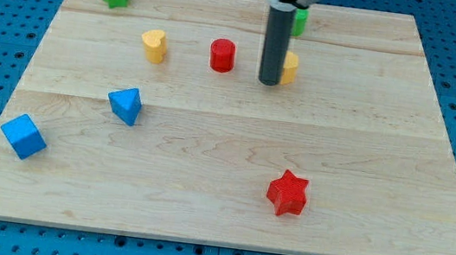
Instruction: Move your arm to the bottom right side of the red star
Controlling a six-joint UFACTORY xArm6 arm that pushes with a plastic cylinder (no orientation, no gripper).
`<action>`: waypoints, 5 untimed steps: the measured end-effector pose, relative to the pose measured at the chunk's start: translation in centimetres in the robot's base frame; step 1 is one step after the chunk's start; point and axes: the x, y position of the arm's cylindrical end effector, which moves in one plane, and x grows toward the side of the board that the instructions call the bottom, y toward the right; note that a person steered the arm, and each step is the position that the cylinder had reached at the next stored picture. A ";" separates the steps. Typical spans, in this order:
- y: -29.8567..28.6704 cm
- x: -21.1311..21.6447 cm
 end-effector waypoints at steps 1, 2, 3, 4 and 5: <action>0.9 -0.2; 2.2 -1.1; 3.0 2.1; 3.5 6.9; 3.7 11.1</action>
